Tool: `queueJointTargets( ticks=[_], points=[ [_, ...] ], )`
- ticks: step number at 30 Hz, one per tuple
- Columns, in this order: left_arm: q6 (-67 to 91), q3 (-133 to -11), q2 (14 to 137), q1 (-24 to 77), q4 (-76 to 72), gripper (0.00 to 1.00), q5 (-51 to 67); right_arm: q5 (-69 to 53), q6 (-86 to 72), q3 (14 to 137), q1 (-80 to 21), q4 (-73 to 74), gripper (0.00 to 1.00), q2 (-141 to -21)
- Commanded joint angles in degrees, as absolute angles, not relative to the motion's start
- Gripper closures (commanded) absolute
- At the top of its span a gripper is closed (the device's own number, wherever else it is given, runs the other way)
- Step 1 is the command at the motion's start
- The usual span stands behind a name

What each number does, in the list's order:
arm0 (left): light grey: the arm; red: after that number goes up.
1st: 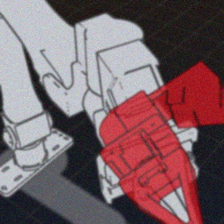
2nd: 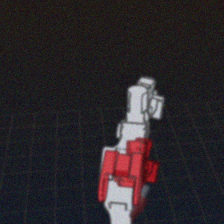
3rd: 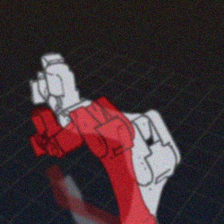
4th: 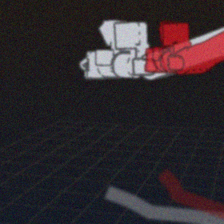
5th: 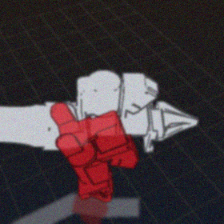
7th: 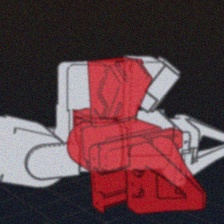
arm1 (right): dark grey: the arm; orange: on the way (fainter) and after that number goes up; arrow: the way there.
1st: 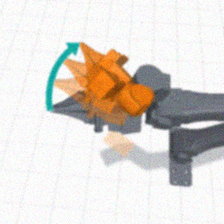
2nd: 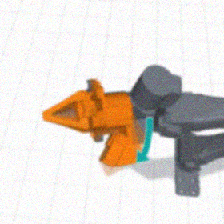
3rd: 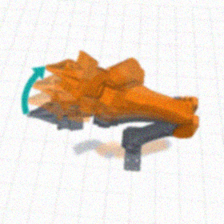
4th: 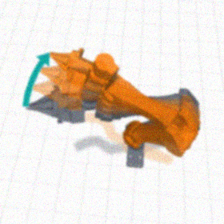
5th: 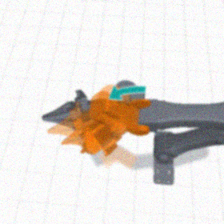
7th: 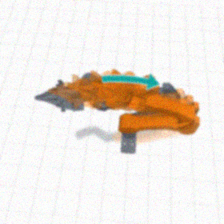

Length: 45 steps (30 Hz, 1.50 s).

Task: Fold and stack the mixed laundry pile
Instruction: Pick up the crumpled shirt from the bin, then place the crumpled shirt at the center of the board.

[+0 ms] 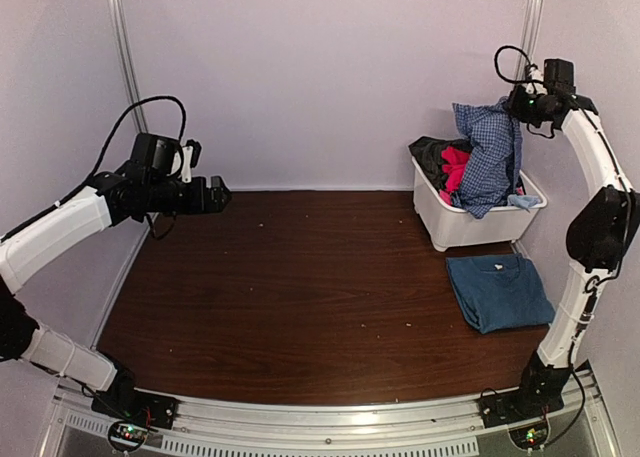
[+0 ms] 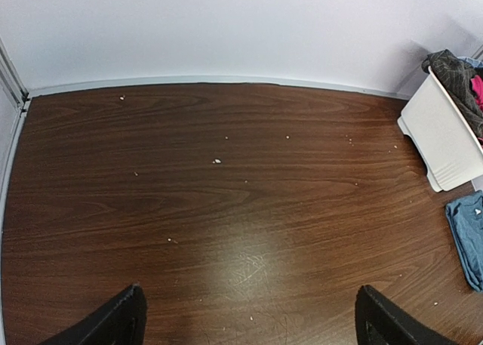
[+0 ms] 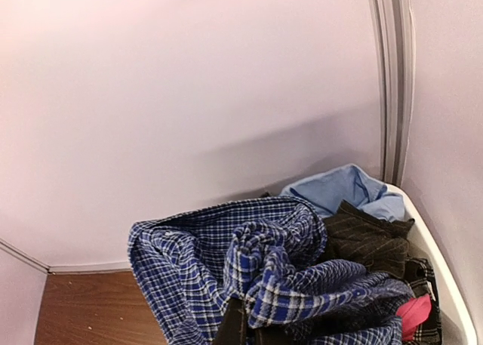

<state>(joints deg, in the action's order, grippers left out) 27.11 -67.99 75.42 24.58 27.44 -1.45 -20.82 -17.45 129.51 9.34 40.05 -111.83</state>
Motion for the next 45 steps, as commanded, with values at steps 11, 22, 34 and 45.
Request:
queueJointTargets(
  ticks=[11,22,34,45],
  points=[
    [28.31,-70.11,78.54,24.62,22.90,0.02,1.97,-30.11,-28.49,140.46,9.14,17.07,1.00,-100.67],
    [28.65,-70.11,80.25,24.66,21.35,0.02,3.65,-18.95,-25.22,138.75,9.14,15.83,1.00,-93.62],
    [29.91,-71.28,81.82,24.61,19.97,0.02,5.13,-44.06,-46.34,142.27,4.70,0.31,1.00,-97.51],
    [31.58,-71.62,81.39,24.34,20.66,0.02,1.35,-44.88,-44.39,145.92,-26.49,-2.65,1.00,-105.11]
  ],
)
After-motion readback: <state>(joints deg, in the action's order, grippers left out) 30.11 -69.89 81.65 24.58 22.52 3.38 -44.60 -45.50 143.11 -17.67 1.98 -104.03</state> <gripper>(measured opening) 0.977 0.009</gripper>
